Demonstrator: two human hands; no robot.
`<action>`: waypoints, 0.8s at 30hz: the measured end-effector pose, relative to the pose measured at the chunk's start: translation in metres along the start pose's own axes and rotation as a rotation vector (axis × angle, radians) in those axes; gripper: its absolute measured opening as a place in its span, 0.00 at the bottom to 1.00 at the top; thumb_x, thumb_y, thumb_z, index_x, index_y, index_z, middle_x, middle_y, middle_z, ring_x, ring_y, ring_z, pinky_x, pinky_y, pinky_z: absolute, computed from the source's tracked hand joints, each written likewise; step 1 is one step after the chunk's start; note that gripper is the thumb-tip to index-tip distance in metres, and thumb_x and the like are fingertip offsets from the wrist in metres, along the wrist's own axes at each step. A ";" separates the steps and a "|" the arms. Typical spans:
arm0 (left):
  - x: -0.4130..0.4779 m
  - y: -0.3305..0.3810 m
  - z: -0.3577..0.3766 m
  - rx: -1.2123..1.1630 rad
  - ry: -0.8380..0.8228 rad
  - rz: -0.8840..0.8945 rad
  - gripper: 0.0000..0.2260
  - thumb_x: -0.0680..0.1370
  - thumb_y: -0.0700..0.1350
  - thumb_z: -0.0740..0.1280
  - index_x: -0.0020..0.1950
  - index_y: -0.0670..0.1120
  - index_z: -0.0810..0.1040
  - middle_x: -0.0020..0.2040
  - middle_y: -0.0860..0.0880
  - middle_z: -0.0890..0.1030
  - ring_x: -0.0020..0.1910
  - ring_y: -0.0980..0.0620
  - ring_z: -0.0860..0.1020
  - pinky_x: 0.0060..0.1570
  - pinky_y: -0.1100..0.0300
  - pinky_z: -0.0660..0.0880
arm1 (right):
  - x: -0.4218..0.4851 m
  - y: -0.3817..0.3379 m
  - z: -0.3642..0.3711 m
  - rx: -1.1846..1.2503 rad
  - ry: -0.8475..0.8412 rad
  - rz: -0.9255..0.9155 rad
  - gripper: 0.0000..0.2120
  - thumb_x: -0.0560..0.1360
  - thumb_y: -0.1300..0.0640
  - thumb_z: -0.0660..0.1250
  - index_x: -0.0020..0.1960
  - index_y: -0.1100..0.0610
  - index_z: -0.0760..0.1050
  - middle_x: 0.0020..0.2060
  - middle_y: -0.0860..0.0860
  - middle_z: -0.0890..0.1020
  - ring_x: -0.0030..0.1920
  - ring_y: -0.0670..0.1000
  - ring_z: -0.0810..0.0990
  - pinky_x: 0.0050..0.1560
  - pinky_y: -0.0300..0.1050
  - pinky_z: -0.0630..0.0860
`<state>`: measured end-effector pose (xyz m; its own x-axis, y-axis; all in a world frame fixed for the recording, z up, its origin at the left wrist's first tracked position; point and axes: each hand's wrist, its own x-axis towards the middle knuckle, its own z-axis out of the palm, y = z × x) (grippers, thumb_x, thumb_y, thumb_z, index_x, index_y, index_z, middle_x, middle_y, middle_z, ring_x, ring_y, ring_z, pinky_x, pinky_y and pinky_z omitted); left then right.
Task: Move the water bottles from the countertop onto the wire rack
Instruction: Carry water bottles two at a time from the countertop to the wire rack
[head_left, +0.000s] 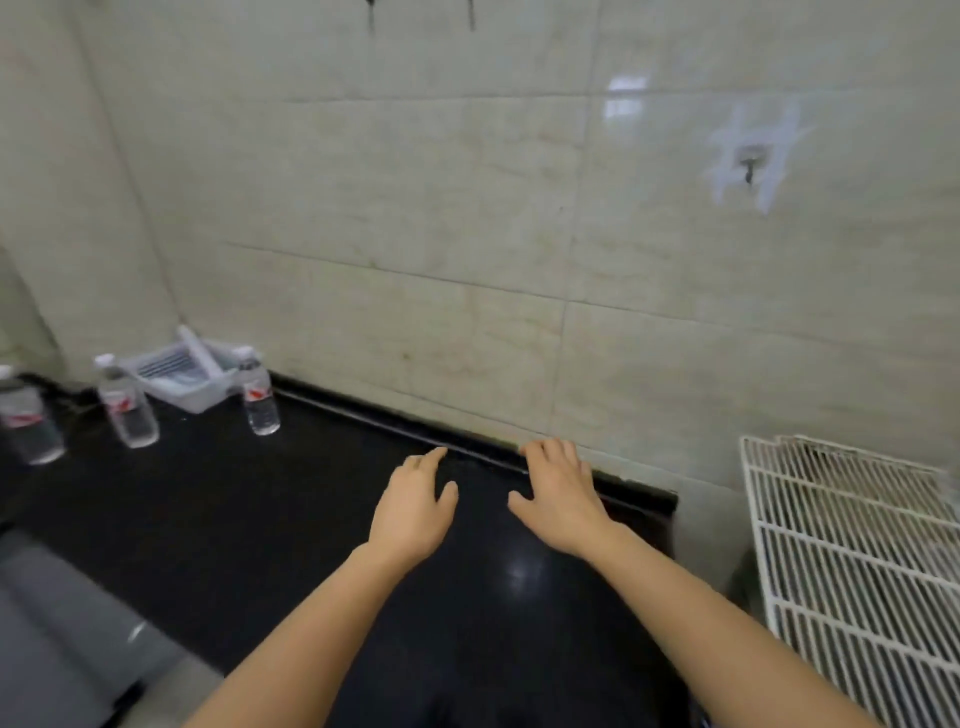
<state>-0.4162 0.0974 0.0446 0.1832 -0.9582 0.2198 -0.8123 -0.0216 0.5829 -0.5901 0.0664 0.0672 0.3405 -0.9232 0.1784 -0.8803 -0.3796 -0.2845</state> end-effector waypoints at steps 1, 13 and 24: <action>-0.001 -0.028 -0.013 0.028 -0.005 -0.026 0.23 0.79 0.49 0.59 0.74 0.48 0.61 0.71 0.47 0.67 0.70 0.49 0.66 0.65 0.54 0.67 | 0.009 -0.024 0.015 0.008 -0.018 -0.012 0.26 0.77 0.49 0.62 0.71 0.56 0.62 0.67 0.52 0.67 0.68 0.55 0.62 0.66 0.51 0.63; -0.009 -0.285 -0.164 0.206 0.066 -0.368 0.24 0.80 0.49 0.57 0.75 0.46 0.59 0.73 0.48 0.64 0.71 0.48 0.62 0.66 0.54 0.67 | 0.112 -0.278 0.157 0.045 -0.230 -0.254 0.27 0.77 0.50 0.62 0.73 0.55 0.60 0.69 0.52 0.65 0.68 0.54 0.63 0.67 0.51 0.64; 0.041 -0.463 -0.254 0.234 0.099 -0.602 0.24 0.80 0.49 0.57 0.75 0.46 0.59 0.73 0.46 0.63 0.71 0.46 0.62 0.67 0.51 0.66 | 0.241 -0.447 0.254 -0.006 -0.342 -0.433 0.27 0.77 0.49 0.63 0.73 0.56 0.61 0.68 0.54 0.66 0.68 0.56 0.64 0.66 0.53 0.65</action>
<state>0.1082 0.1403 -0.0171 0.6848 -0.7286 -0.0149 -0.6487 -0.6187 0.4432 -0.0305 -0.0013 -0.0021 0.7590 -0.6499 -0.0383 -0.6373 -0.7297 -0.2477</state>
